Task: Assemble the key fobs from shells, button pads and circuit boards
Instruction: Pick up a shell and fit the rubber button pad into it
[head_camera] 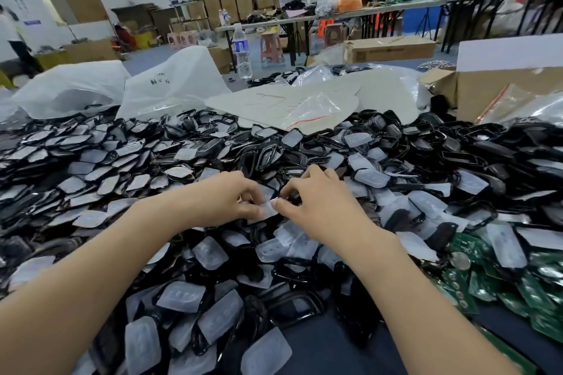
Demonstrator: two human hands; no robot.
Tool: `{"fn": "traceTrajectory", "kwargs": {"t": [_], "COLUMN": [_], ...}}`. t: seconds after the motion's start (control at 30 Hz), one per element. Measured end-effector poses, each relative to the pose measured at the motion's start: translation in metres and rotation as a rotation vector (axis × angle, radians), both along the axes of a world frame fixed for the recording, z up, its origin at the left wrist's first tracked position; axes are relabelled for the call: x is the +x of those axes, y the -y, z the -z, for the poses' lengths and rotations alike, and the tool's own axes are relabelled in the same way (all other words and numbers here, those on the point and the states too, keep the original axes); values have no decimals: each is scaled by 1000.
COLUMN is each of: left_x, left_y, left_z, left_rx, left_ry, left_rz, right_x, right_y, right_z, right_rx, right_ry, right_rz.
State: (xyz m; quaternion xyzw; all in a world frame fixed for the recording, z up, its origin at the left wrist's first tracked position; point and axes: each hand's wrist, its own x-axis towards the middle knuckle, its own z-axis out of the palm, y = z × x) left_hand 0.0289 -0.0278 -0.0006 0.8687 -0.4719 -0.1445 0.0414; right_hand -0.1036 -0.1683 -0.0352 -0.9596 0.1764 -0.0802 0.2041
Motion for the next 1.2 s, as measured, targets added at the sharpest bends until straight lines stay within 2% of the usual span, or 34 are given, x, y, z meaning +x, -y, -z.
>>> {"fn": "traceTrajectory", "kwargs": {"t": [0.13, 0.27, 0.33, 0.47, 0.6, 0.67, 0.83, 1.03, 1.2], "left_x": [0, -5, -12, -41, -94, -122, -169, -185, -185], "left_y": [-3, -5, -5, 10, 37, 54, 93, 108, 106], "left_z": [5, 4, -3, -16, -3, 9, 30, 44, 52], "left_rx": [-74, -248, -435, -851, -1035, -1073, -1146, -1173, -1150], "left_ry": [-2, 24, -58, -394, -623, -673, -823, -905, -779], "left_rz": [-7, 29, -8, -68, -39, -41, -47, -34, -23], "right_x": [1, 0, -4, -27, -69, -90, -126, -137, -140], "right_y": [-4, -2, 2, 14, 24, 31, 52, 73, 75], "right_z": [3, 1, -7, -23, -20, -14, -2, 11, 16], "right_rx": [-33, 92, 254, 725, 1188, 1330, 1363, 1335, 1329], "right_ry": [23, 185, 318, 543, 688, 755, 858, 844, 826], "right_rz": [-7, -40, -40, 24, 47, 63, 102, 135, 82]}}
